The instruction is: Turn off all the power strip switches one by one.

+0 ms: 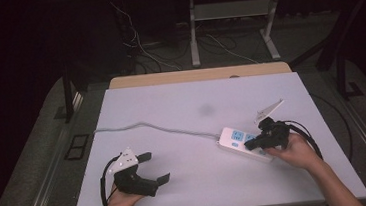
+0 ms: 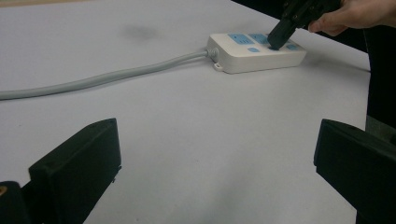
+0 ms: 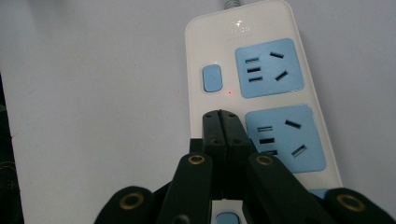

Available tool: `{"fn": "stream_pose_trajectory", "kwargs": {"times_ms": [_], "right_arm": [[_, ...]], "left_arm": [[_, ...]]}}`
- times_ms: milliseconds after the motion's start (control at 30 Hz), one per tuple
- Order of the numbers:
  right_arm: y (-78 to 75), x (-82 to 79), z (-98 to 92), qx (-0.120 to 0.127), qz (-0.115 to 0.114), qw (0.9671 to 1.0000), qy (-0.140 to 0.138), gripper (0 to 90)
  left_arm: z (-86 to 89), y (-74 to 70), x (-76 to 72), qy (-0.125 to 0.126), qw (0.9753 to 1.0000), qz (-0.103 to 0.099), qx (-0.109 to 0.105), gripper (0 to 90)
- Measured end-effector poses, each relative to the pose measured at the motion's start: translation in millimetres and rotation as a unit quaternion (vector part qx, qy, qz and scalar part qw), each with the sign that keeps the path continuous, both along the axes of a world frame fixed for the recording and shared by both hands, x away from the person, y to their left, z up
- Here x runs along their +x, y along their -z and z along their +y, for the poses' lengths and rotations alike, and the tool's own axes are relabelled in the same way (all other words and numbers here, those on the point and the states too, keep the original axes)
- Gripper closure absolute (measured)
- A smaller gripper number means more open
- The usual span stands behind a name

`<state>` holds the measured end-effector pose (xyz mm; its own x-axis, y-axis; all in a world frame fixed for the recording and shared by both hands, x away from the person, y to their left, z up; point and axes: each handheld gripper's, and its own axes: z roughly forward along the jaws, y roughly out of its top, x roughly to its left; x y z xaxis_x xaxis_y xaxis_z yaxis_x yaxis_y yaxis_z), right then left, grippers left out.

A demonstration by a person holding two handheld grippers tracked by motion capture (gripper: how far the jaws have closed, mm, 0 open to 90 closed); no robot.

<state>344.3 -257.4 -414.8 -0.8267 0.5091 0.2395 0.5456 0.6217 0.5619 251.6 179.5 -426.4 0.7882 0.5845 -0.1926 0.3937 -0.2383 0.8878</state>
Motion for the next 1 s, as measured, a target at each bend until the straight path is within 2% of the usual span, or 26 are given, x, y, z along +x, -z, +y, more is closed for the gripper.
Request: {"fn": "stream_pose_trajectory", "kwargs": {"times_ms": [233,700,767,833,1000], "right_arm": [[2.7,-2.2,-4.5,0.019,-0.002,0.9998,0.008,90.0],[0.2,0.8,-1.1,0.007,0.008,0.9999,0.009,90.0],[-2.3,1.4,-1.1,0.014,0.010,0.9998,0.008,90.0],[-4.8,2.3,0.8,-0.001,0.008,0.9999,0.006,90.0],[-8.0,3.3,7.1,-0.017,0.011,0.9998,-0.001,90.0]], "left_arm": [[0.7,0.0,0.4,-0.001,1.0000,0.001,0.000,0.0],[1.2,0.1,0.6,-0.002,1.0000,0.001,0.001,0.0],[1.6,0.0,0.7,-0.002,1.0000,0.001,0.001,0.0],[1.7,0.0,0.7,-0.003,1.0000,0.001,0.000,0.0],[2.5,0.0,1.0,-0.004,1.0000,0.001,0.002,0.0]]}}
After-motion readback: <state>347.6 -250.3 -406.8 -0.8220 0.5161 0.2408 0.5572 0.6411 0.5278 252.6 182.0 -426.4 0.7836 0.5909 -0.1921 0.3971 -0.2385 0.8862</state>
